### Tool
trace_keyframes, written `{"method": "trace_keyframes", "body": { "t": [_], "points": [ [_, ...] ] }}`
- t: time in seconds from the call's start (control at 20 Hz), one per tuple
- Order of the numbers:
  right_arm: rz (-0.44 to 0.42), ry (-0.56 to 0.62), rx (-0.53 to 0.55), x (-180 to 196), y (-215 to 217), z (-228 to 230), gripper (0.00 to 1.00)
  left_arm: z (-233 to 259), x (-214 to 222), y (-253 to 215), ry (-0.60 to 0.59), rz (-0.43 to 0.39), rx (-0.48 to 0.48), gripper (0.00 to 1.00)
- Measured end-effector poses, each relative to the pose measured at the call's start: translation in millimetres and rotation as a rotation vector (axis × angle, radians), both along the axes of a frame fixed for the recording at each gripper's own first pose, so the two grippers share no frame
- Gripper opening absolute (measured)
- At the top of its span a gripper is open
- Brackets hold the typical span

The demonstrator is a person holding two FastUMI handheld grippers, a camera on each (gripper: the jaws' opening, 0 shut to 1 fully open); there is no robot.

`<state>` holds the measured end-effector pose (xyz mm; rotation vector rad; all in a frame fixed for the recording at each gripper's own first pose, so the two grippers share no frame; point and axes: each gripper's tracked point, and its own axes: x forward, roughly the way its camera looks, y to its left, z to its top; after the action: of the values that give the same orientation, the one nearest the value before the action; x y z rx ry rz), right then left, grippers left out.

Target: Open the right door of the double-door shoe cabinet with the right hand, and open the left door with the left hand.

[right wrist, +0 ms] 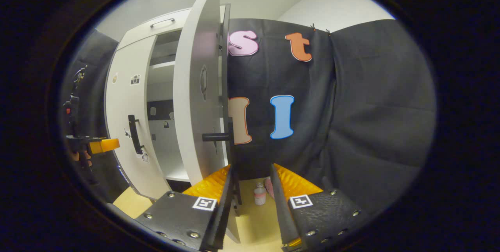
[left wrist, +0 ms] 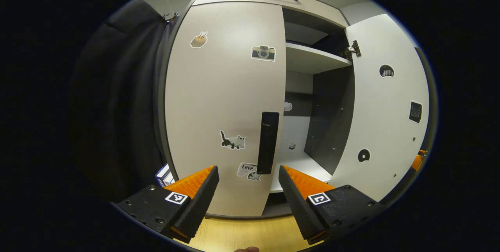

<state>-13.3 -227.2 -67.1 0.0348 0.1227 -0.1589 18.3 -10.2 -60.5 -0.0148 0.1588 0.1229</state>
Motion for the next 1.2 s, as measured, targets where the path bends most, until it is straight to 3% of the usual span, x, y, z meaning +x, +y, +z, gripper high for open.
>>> {"method": "trace_keyframes", "body": {
  "t": [0.15, 0.25, 0.4, 0.55, 0.6, 0.65, 0.95, 1.2],
  "points": [
    [0.011, 0.007, 0.010, 2, -3, -1, 0.64, 2, 21, -6, 0.000, -0.008, 0.010, 0.96],
    [0.020, 0.010, 0.002, 1, -4, -1, 0.60, 3, 37, -10, -0.003, -0.012, 0.019, 0.96],
    [0.023, 0.011, 0.009, 1, -6, 0, 0.68, 6, 57, -16, -0.012, -0.009, 0.030, 0.96],
    [0.030, 0.010, 0.005, 2, -7, 0, 0.68, 6, 72, -17, -0.023, 0.006, 0.046, 0.96],
    [0.033, 0.011, 0.005, 3, -7, -1, 0.67, 6, 77, -16, -0.027, 0.014, 0.049, 0.92],
    [0.035, 0.011, 0.007, 3, -6, 0, 0.67, 4, 81, -16, -0.026, 0.016, 0.049, 0.96],
    [0.043, 0.003, 0.034, 4, -7, -2, 0.69, -3, 97, -10, -0.018, 0.041, 0.060, 0.95],
    [0.047, 0.003, 0.035, 4, -7, -1, 0.69, -2, 100, -2, -0.028, 0.069, 0.070, 0.86]
  ]
}}
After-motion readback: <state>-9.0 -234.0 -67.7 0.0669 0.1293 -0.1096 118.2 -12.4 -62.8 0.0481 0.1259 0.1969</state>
